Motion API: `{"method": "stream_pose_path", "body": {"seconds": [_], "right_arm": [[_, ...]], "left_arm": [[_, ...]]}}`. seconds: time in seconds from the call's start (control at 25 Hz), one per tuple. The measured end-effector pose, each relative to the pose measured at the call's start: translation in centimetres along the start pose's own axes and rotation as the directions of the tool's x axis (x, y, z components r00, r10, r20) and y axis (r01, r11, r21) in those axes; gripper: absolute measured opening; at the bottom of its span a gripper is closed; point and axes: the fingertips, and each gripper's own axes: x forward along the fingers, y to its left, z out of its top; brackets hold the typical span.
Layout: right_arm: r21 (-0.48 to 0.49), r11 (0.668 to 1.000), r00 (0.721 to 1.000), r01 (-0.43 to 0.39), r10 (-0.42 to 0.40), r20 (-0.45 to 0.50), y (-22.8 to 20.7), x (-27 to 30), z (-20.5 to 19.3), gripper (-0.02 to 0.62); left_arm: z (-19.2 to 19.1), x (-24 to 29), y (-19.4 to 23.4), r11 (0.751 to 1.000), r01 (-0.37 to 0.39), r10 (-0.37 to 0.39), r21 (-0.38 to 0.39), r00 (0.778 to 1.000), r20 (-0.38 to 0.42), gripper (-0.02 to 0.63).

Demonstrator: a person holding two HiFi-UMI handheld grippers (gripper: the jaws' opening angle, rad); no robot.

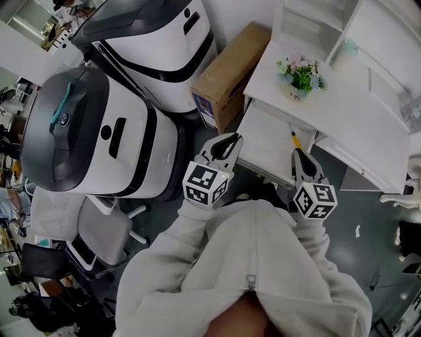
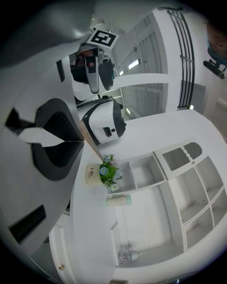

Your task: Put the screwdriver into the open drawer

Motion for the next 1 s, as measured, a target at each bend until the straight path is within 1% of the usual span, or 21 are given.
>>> {"method": "stream_pose_path", "body": {"seconds": [0.08, 0.2, 0.32, 0.4, 0.52, 0.68, 0.8, 1.0], "right_arm": [[-0.024, 1.000, 0.998, 0.009, -0.007, 0.059, -0.3, -0.3, 1.2, 0.032], [-0.058, 0.998, 0.988, 0.017, -0.008, 0.151, -0.5, -1.1, 2.8, 0.032], [-0.137, 0.990, 0.975, 0.042, -0.011, 0.222, -0.6, -2.2, 4.0, 0.032], [-0.182, 0.981, 0.966, 0.068, -0.019, 0.256, -0.7, -2.9, 4.7, 0.032], [-0.197, 0.977, 0.962, 0.087, -0.031, 0.272, -1.0, -3.4, 5.1, 0.032], [-0.177, 0.980, 0.963, 0.097, -0.047, 0.264, -1.5, -3.7, 4.8, 0.032], [-0.169, 0.981, 0.964, 0.098, -0.051, 0.262, -1.6, -3.9, 4.6, 0.032], [-0.164, 0.981, 0.965, 0.099, -0.054, 0.258, -1.5, -4.0, 4.4, 0.032]], "left_arm": [[0.4, -0.5, 0.0, 1.000, 0.000, 0.000, 0.015, 0.999, 0.044, 0.030], [0.8, -0.9, -0.2, 1.000, 0.003, -0.005, 0.027, 0.994, 0.105, 0.021], [0.7, -0.9, -0.7, 0.998, 0.013, -0.021, 0.059, 0.992, 0.127, 0.016], [0.5, -0.7, -1.1, 0.998, 0.026, -0.034, 0.063, 0.991, 0.131, 0.015], [0.6, -0.3, -1.4, 0.997, 0.033, -0.043, 0.072, 0.990, 0.136, 0.015], [1.2, 0.0, -1.8, 0.995, 0.035, -0.050, 0.094, 0.986, 0.157, 0.015], [1.6, 0.0, -2.0, 0.993, 0.022, -0.041, 0.112, 0.984, 0.173, 0.015], [1.9, 0.1, -2.0, 0.993, 0.018, -0.039, 0.117, 0.982, 0.182, 0.015]]}}
